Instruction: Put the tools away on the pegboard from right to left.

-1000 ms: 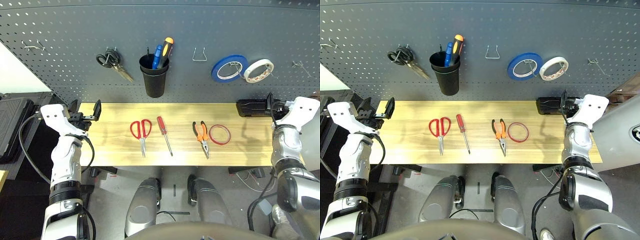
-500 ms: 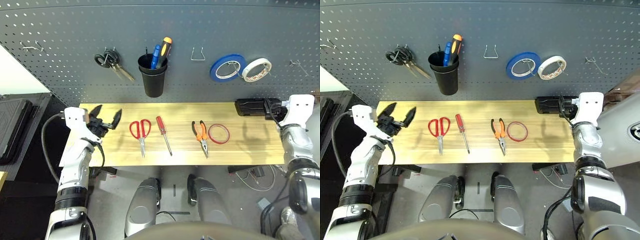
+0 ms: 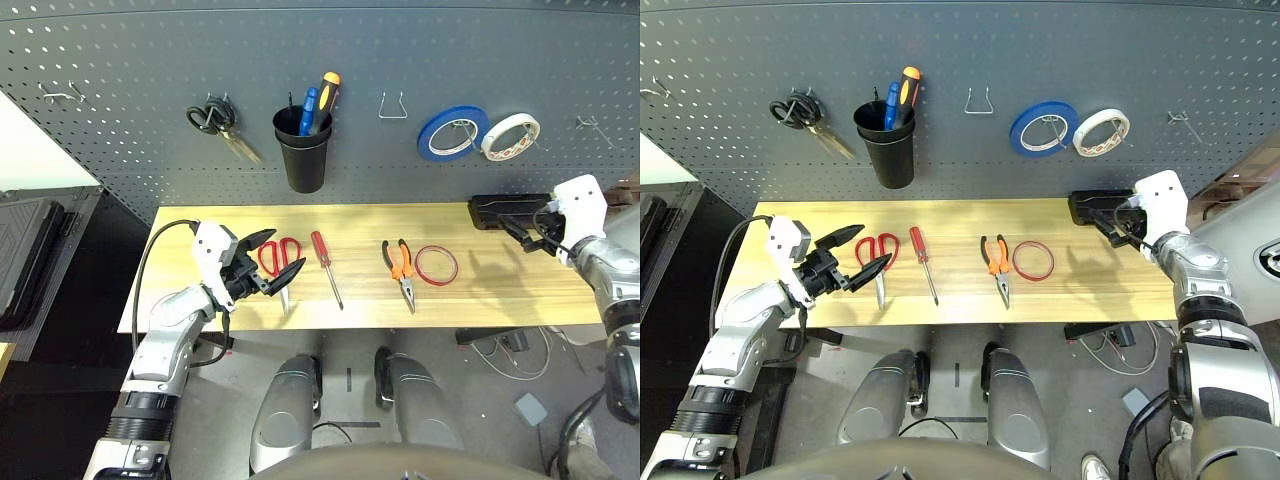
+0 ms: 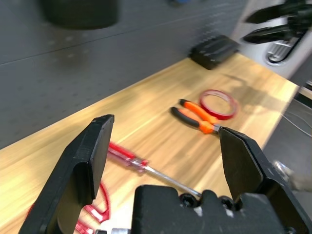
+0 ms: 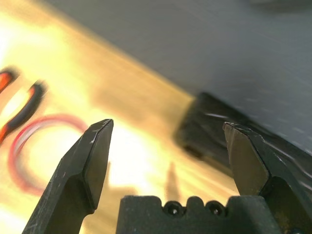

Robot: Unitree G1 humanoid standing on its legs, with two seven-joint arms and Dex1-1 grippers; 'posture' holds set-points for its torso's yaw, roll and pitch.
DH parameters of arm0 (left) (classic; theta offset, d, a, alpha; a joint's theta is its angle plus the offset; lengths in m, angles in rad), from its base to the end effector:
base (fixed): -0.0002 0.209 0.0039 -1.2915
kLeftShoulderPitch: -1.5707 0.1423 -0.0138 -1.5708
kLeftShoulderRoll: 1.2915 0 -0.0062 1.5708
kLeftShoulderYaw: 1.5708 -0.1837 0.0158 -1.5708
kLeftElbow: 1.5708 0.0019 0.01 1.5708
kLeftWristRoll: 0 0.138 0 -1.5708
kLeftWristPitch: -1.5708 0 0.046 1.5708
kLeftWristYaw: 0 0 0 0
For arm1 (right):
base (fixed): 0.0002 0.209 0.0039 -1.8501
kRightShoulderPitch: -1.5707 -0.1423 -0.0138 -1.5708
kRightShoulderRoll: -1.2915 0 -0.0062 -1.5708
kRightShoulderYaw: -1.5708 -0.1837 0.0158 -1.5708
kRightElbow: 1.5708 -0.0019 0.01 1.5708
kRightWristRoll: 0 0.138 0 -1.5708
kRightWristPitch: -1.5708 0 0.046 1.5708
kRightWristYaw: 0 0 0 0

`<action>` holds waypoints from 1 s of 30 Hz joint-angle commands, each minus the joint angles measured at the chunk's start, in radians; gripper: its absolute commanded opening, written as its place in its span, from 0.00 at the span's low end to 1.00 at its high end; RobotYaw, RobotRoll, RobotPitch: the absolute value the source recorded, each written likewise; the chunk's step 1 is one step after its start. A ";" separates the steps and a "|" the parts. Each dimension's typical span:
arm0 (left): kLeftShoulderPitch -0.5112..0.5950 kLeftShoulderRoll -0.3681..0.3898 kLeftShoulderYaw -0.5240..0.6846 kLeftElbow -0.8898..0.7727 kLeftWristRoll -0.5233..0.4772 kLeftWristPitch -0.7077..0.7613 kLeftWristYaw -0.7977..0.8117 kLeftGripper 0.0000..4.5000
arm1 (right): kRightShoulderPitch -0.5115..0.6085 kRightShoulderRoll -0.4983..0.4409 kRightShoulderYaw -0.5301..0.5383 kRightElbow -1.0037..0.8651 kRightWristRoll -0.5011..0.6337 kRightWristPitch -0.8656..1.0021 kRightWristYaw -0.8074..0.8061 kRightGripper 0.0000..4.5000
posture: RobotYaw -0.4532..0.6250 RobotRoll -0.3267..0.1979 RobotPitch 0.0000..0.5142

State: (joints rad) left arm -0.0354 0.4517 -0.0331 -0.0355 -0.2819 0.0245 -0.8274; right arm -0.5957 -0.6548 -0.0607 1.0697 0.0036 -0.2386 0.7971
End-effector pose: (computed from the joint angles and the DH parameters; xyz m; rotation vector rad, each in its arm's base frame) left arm 0.2109 0.2218 0.0730 0.1742 0.0409 -0.8739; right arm 0.2741 -0.3296 0.0817 -0.4095 0.3678 0.4538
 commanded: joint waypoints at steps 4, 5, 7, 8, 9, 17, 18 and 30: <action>0.009 0.025 -0.041 -0.031 0.036 -0.019 -0.029 0.99 | -0.025 0.000 0.134 0.029 -0.095 0.040 0.189 1.00 | 0.60 0.62 0.46; 0.012 0.029 -0.041 -0.034 0.037 -0.021 -0.029 0.99 | -0.031 0.003 0.151 0.032 -0.105 0.049 0.210 1.00 | 0.61 0.62 0.47; 0.018 0.036 -0.042 -0.043 0.038 -0.022 -0.027 0.99 | -0.049 0.012 0.178 0.045 -0.120 0.061 0.251 1.00 | 0.62 0.62 0.49; 0.022 0.039 -0.042 -0.049 0.039 -0.021 -0.025 0.99 | -0.062 0.018 0.192 0.054 -0.131 0.065 0.268 1.00 | 0.62 0.62 0.49; 0.024 0.042 -0.044 -0.054 0.041 -0.019 -0.024 0.99 | -0.075 0.024 0.206 0.065 -0.142 0.071 0.283 1.00 | 0.62 0.62 0.50; 0.064 0.060 -0.034 -0.127 0.037 0.017 -0.005 0.99 | -0.160 0.096 0.303 0.157 -0.246 0.087 0.305 1.00 | 0.66 0.62 0.57; 0.073 0.064 -0.030 -0.140 0.035 0.024 -0.002 0.99 | -0.167 0.106 0.314 0.166 -0.258 0.088 0.304 1.00 | 0.67 0.62 0.58; 0.138 0.092 -0.007 -0.240 0.022 0.086 0.033 0.99 | -0.196 0.182 0.407 0.234 -0.387 0.100 0.173 1.00 | 0.72 0.62 0.60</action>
State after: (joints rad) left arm 0.0842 0.5332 -0.0384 -0.2591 -0.2562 0.0954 -0.7957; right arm -0.8107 -0.4826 0.3276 1.2729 -0.3604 -0.1472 0.9853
